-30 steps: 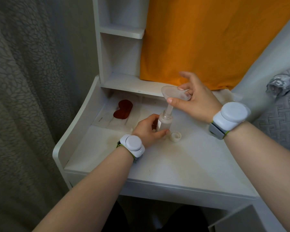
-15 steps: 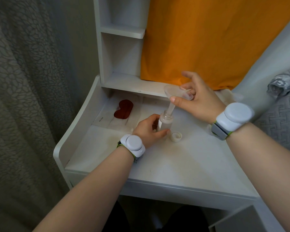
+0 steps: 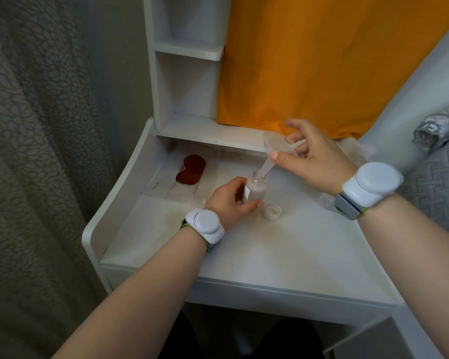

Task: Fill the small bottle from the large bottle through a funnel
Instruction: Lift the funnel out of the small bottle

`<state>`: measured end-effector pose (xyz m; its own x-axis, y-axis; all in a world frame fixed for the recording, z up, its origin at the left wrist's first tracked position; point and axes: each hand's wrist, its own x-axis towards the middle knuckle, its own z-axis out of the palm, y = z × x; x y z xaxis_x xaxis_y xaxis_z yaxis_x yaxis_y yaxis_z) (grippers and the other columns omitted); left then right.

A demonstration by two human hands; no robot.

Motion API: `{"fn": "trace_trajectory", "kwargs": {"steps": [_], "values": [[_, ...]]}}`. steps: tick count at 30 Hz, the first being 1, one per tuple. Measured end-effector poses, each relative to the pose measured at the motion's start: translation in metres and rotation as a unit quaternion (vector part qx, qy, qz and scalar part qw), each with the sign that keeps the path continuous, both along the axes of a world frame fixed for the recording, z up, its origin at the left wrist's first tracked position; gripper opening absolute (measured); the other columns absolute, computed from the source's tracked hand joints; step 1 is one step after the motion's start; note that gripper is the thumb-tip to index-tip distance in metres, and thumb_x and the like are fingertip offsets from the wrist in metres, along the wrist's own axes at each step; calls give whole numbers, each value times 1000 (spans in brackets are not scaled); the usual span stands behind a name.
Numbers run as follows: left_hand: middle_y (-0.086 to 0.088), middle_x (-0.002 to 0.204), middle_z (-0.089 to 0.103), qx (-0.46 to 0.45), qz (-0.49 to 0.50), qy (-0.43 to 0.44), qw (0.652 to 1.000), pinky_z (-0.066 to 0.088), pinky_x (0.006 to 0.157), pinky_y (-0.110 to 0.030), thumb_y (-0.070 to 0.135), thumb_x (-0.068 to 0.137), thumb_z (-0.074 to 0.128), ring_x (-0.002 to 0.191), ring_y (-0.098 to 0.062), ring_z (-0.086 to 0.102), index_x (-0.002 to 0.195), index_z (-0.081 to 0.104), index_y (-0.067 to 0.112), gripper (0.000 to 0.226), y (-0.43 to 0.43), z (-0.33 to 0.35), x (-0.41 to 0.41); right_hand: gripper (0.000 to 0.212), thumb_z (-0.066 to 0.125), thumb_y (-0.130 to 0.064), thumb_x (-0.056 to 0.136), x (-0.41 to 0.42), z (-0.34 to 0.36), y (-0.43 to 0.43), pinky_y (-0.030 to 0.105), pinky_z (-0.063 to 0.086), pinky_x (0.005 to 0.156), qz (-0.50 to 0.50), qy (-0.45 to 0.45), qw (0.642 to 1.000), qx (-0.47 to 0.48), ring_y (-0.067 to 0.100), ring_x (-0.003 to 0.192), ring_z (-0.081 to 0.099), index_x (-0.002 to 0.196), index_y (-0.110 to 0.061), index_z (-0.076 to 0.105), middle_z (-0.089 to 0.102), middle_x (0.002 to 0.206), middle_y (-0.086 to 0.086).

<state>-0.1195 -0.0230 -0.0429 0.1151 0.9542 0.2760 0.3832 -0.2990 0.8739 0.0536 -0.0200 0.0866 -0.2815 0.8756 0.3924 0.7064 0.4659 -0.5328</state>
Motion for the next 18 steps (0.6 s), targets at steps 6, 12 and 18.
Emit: {"fn": "trace_trajectory", "kwargs": {"steps": [6, 12, 18], "values": [[-5, 99, 67, -3, 4, 0, 1000, 51, 87, -45, 31, 76, 73, 92, -25, 63, 108, 55, 24, 38, -1, 1, 0, 73, 62, -53, 77, 1, 1, -1, 21, 36, 71, -14, -24, 1000, 8, 12, 87, 47, 139, -26, 37, 46, 114, -4], [-10, 100, 67, 1, 3, 0, 1000, 50, 86, -47, 30, 76, 73, 93, -28, 62, 110, 55, 19, 40, 0, 0, 1, 71, 63, -55, 76, -1, 1, -2, 30, 36, 85, -24, -49, 998, -8, 14, 96, 45, 136, -23, 44, 47, 125, 3], [0, 87, 62, 13, 4, 14, 1000, 48, 74, -33, 33, 77, 72, 76, -18, 57, 107, 54, 22, 37, 1, 0, 0, 74, 67, -58, 70, -5, 5, -7, 27, 35, 83, -13, -39, 999, 25, 12, 93, 45, 133, -23, 47, 44, 113, -6]]}}
